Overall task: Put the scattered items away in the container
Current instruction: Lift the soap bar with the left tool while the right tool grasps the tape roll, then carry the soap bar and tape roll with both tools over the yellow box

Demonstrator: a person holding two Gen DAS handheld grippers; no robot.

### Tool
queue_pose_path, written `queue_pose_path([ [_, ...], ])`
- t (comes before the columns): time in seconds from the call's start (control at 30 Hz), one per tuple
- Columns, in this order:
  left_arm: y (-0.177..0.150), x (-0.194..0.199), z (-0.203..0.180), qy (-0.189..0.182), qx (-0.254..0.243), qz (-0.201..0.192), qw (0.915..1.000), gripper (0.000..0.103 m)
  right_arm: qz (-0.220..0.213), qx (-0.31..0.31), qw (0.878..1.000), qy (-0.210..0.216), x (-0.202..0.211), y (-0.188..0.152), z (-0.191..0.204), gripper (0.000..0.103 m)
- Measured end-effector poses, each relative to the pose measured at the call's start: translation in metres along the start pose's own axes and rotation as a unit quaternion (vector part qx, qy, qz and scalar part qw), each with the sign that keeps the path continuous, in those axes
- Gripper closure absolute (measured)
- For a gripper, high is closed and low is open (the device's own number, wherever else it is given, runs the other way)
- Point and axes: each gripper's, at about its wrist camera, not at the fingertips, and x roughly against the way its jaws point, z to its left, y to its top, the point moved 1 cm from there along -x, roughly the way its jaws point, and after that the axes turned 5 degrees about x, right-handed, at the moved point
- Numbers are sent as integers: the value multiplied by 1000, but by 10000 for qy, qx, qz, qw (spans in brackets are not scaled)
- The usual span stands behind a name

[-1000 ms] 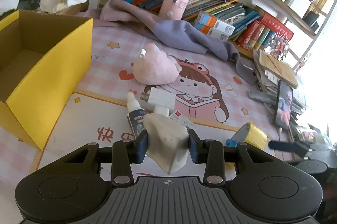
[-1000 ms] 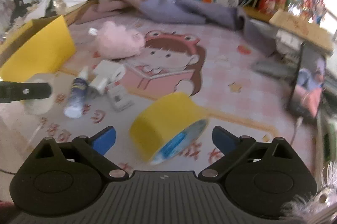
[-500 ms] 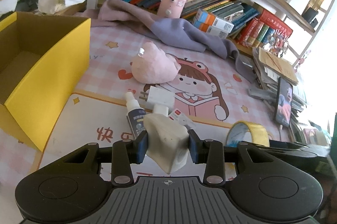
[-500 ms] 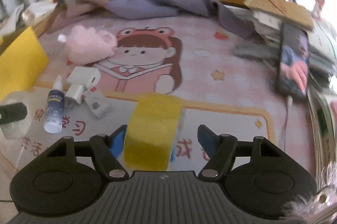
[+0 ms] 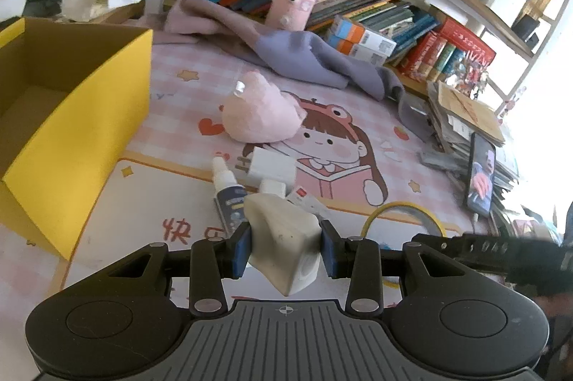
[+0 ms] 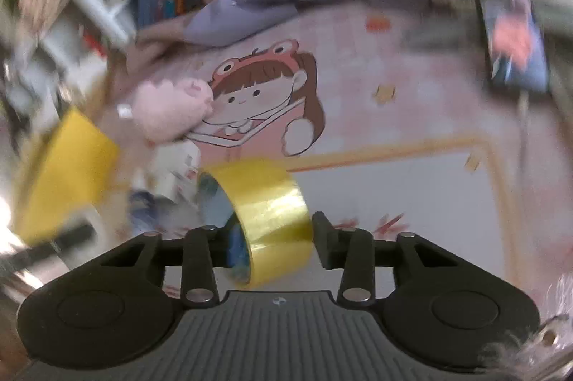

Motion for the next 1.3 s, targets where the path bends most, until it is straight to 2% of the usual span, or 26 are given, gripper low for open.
queue_pose_path([
  [0.07,1,2,2,31,5,-16,10000,65,73,-491,9983,310,-4,0,-6,69],
  [0.23,2,8,3,52,-48,-74,9999,65,-10,-1082,9907,824,-5,4,-5,72],
  [0.37,2,15,1,62,-148,-136,9998,65,-13,-631,9964,571,-2,7,8,72],
  [0.57,-3,28,-3,-24,-339,-225,9992,65,-203,-24,9989,424,5,4,26,72],
  [0.83,-8,47,10,-347,-364,-326,9982,65,-184,241,9991,293,10,-8,55,72],
  [1.1,-4,68,27,-812,-636,-427,9937,65,-525,421,9977,54,35,-24,88,72],
  [1.3,-11,91,50,-958,-836,-466,9908,65,-658,489,9966,-49,43,-45,121,72],
])
